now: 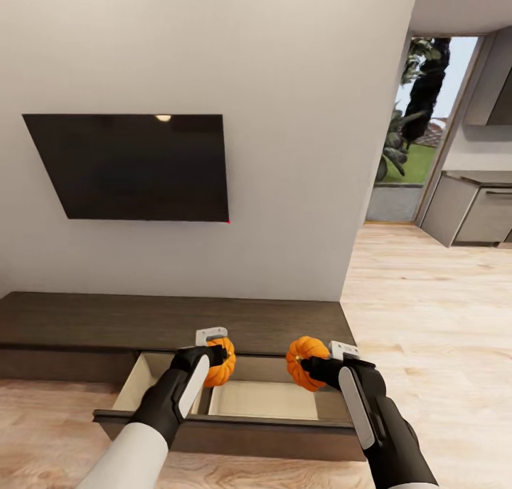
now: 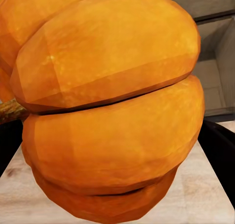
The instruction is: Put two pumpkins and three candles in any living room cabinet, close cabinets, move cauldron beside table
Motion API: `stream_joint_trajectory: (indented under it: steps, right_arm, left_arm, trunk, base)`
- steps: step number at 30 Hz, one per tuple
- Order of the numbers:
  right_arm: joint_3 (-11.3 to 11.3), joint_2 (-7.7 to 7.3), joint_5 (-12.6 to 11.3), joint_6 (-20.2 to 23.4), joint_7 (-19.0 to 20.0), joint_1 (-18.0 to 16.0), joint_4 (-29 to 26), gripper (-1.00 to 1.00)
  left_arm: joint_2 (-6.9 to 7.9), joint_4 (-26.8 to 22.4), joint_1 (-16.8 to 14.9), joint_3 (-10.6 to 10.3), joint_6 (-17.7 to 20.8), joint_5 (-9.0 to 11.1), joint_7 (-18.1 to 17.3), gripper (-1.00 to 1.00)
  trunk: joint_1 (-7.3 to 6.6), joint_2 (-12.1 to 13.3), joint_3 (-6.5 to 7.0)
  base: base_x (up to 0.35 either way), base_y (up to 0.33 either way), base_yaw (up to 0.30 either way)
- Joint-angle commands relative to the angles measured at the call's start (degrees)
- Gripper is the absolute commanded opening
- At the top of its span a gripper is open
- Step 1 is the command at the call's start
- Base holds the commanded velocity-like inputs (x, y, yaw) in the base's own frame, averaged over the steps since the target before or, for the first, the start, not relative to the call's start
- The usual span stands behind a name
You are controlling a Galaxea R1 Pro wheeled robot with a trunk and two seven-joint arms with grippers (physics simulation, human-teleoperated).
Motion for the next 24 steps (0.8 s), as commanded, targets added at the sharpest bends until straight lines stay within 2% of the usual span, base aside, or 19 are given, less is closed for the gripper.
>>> stream_joint_trajectory:
  steps: [1, 8, 9, 10, 14, 24]
  right_arm:
    - [0.0, 0.02, 0.0, -0.02, -0.11, 0.0, -0.03, -1.0]
    - [0.04, 0.3, -0.07, -0.05, -0.16, 0.02, -0.34, -1.0]
    - [0.06, 0.34, -0.07, -0.06, -0.17, 0.0, -0.43, -1.0]
    - [0.08, 0.37, -0.08, -0.06, -0.14, -0.02, -0.6, -1.0]
    - [0.11, 0.37, -0.08, 0.01, -0.05, 0.02, -0.78, -1.0]
    - [0.35, 0.53, -0.08, 0.11, 0.08, 0.01, -0.93, -1.0]
  left_arm:
    - [0.0, 0.24, 0.0, -0.15, -0.32, -0.05, 0.09, -1.0]
    - [0.0, 2.22, 0.0, -0.45, -1.48, -0.06, 0.14, -1.0]
    - [0.0, 2.84, 0.0, -0.46, -2.32, -0.05, 0.14, -1.0]
    - [0.0, 4.79, 0.0, -0.67, -4.83, -0.08, 0.14, -1.0]
    - [0.0, 6.58, 0.0, -1.91, -6.22, -0.12, 0.14, -1.0]
    - [0.0, 7.07, -0.02, -2.59, -6.49, 0.0, 0.14, -1.0]
  trunk:
    - [0.22, -0.42, -0.18]
    - [1.76, -3.23, -1.44]
    - [1.98, -3.63, -1.62]
    - [2.2, -4.03, -1.8]
    - [3.08, -5.64, -2.52]
    - [5.28, -9.65, -4.31]
  base:
    - [0.0, 0.0, 0.0]
    - [0.0, 0.0, 0.0]
    - [0.0, 0.0, 0.0]
    - [0.0, 0.0, 0.0]
    - [0.0, 0.0, 0.0]
    - [0.0, 0.0, -0.015]
